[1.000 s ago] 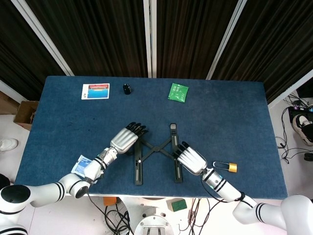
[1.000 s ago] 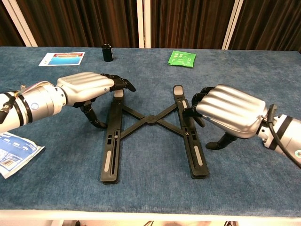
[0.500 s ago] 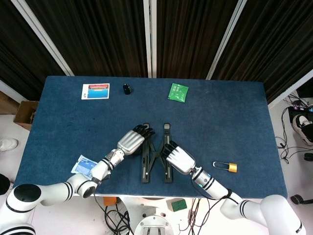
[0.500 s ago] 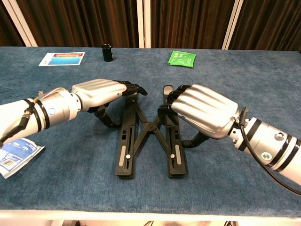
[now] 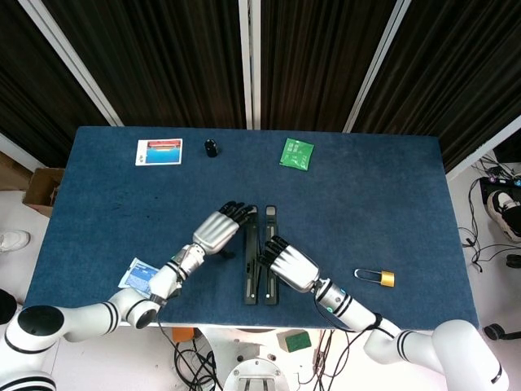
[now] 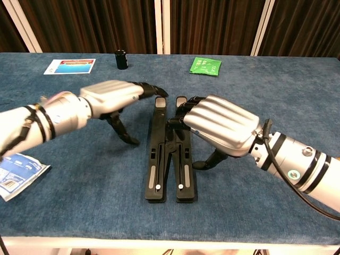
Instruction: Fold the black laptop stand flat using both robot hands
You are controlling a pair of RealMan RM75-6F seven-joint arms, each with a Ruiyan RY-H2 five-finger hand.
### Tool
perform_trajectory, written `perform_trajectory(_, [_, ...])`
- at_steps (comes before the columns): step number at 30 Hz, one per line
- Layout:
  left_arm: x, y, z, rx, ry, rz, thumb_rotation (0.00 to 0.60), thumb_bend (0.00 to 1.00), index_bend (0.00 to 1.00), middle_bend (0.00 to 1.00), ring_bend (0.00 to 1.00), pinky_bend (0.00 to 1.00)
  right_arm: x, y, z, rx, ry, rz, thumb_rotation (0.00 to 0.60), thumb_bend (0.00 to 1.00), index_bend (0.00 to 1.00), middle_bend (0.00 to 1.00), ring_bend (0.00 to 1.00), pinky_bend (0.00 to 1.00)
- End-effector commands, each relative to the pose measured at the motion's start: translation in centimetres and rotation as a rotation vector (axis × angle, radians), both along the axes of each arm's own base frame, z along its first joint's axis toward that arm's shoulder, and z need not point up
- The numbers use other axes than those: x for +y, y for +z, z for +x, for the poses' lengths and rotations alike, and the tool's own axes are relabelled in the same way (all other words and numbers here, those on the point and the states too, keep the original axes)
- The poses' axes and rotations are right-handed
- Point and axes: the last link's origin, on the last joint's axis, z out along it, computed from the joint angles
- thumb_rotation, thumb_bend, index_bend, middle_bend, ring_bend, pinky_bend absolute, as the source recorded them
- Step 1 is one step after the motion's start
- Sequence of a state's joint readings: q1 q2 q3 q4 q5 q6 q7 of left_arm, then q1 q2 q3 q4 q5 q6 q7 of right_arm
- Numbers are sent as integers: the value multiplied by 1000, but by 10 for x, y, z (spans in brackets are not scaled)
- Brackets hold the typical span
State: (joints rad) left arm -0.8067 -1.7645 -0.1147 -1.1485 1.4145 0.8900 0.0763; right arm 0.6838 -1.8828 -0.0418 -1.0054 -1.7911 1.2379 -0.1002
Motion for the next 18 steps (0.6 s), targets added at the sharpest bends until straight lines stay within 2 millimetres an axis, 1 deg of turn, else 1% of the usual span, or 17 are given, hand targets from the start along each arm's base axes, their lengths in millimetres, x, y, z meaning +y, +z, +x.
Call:
perform_trajectory(1, [-3,44,-24,-48,55,92,600,96,79,68,13,87,-2,35,15,109,20,113,600,0,99,254,37,51])
perform_trajectory(4, [-9,68,-37,-70,82,132,600,97,79,68,13,87,-7,45,30,220,54,127,600,0,13,169,1,20])
perform_trajectory(5, [-12,76,-42,-79,93,146,600,96,79,68,13,87,-10,46,35,270,69,131,600,0,2,150,0,14])
perform_trajectory(7, [-16,87,-48,-94,108,163,600,96,78,68,13,87,-14,46,43,333,89,139,600,0,0,125,0,12])
perform_trajectory(10, [-24,103,-57,-117,131,179,600,96,79,68,13,86,-20,40,50,426,107,151,600,0,0,118,0,12])
perform_trajectory(13, [-29,113,-63,-126,146,185,600,96,76,68,13,86,-23,34,54,479,130,143,600,0,0,117,0,12])
perform_trajectory(18, [-34,123,-68,-138,153,203,600,96,74,67,13,87,-28,22,59,505,139,145,600,9,0,119,0,13])
